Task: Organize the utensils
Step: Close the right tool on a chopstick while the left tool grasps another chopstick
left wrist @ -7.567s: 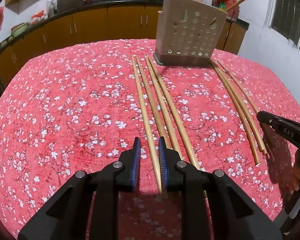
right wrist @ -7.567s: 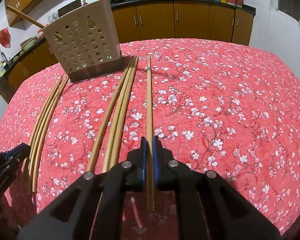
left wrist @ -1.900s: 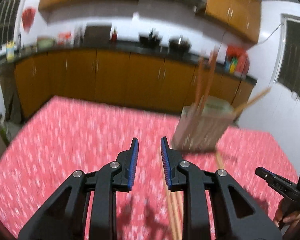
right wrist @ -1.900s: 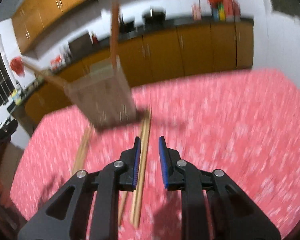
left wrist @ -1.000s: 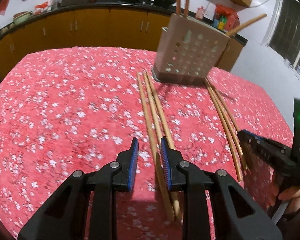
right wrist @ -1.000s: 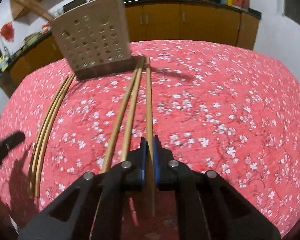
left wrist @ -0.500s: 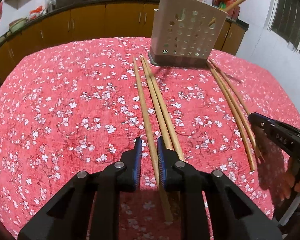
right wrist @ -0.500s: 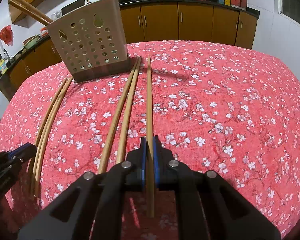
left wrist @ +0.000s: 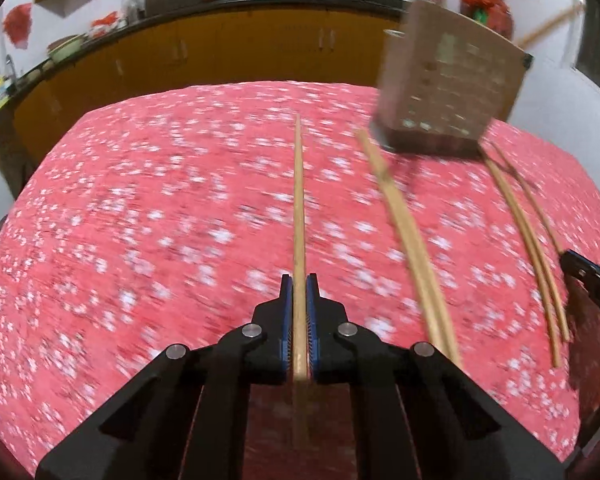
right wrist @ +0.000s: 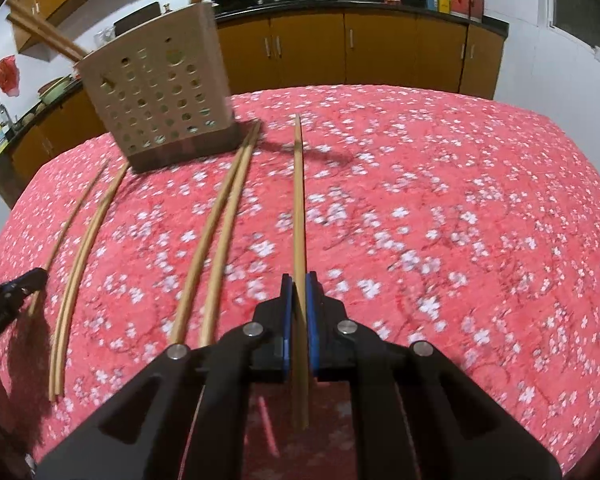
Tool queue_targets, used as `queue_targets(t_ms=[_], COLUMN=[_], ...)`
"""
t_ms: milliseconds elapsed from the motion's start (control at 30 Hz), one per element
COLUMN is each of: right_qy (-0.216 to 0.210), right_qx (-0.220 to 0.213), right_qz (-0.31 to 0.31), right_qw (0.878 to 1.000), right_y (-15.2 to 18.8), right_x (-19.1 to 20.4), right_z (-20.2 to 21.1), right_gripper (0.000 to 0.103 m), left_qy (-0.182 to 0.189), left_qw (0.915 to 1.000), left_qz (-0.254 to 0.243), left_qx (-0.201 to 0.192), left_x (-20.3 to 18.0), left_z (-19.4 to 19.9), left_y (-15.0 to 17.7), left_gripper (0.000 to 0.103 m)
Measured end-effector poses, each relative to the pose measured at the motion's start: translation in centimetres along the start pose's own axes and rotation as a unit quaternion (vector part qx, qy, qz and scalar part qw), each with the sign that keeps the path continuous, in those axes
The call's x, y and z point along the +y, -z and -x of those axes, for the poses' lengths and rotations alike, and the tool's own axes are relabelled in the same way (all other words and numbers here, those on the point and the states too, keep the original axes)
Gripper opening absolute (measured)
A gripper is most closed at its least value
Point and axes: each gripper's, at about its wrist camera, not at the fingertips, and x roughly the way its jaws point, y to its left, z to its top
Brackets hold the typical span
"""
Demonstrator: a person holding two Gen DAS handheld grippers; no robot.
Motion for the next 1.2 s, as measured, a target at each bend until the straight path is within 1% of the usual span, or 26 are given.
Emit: queue_targets(t_ms=[133, 300, 567, 1200], right_qy=[-0.006, -0.004, -0.001, -0.006], right_qx=[0.0, 0.0, 0.0, 0.0], right_qz=[-0.008, -0.007, -0.004, -0.008], right_qw=[1.0, 1.0, 1.0, 1.0], right_y=[-0.2, -0.3, -0.2, -0.2], right_x=[-0.4, -0.3, 0.0, 0.0], right_z=[-0.2, -0.3, -0.5, -0.6], right_gripper=[0.008, 0.008, 0.008, 0.009], left_qy=[0.005, 0.007, 0.026, 0.031], left_qw=[0.9999, 0.9998, 0.9991, 0.9987], left_qz=[0.015, 0.017, 0.034, 0.041], left_qx=[-0.007, -0.007, -0.008, -0.008], left_x=[1.3, 1.3, 2.0, 2.2], left_z=[-0.3, -0.2, 0.0, 0.2], left_y=[-0.3, -0.2, -0.1, 0.0], left_gripper=[0.008, 0.008, 0.009, 0.009])
